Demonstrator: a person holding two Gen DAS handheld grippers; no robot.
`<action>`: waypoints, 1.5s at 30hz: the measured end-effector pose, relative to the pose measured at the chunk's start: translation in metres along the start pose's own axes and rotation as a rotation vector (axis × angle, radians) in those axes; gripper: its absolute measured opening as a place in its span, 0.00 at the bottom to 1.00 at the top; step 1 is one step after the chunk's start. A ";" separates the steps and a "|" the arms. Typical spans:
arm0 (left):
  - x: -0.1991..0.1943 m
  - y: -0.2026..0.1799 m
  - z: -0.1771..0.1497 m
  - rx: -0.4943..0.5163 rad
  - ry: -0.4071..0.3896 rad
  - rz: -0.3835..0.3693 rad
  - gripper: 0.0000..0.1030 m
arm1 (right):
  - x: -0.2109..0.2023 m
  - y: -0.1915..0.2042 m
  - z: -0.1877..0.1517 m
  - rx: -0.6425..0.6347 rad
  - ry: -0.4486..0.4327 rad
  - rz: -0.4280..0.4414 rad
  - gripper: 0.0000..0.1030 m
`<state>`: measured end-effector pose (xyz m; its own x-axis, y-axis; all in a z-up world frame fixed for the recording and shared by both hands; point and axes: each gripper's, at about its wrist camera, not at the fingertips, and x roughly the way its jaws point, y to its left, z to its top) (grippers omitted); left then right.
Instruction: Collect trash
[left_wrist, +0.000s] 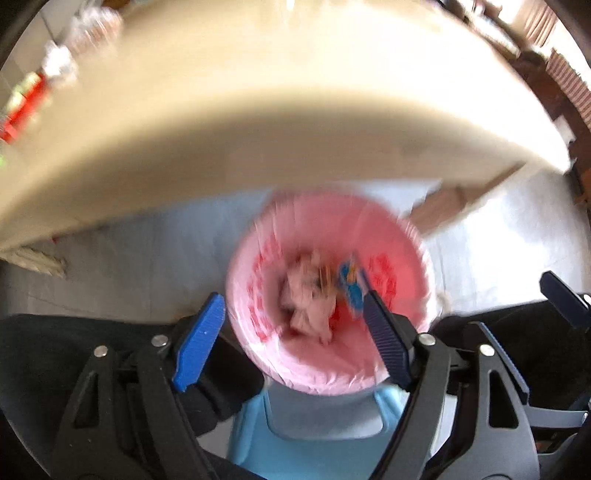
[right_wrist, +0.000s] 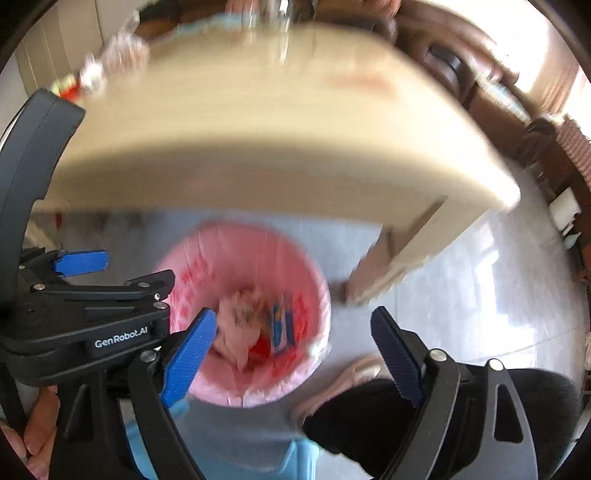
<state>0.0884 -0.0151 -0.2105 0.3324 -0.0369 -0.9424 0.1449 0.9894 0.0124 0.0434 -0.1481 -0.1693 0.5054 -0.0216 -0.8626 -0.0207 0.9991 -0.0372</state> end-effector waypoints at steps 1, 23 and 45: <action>-0.014 -0.001 0.002 0.000 -0.042 0.007 0.77 | -0.018 -0.002 0.004 0.004 -0.056 -0.018 0.89; -0.279 -0.016 -0.024 -0.045 -0.671 0.082 0.94 | -0.260 -0.006 0.012 0.028 -0.653 -0.101 0.93; -0.308 -0.011 -0.050 -0.087 -0.745 0.059 0.94 | -0.284 -0.023 0.008 0.122 -0.619 -0.150 0.93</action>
<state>-0.0618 -0.0080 0.0632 0.8845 -0.0384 -0.4650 0.0433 0.9991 -0.0002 -0.0928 -0.1650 0.0811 0.8999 -0.1727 -0.4004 0.1688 0.9846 -0.0453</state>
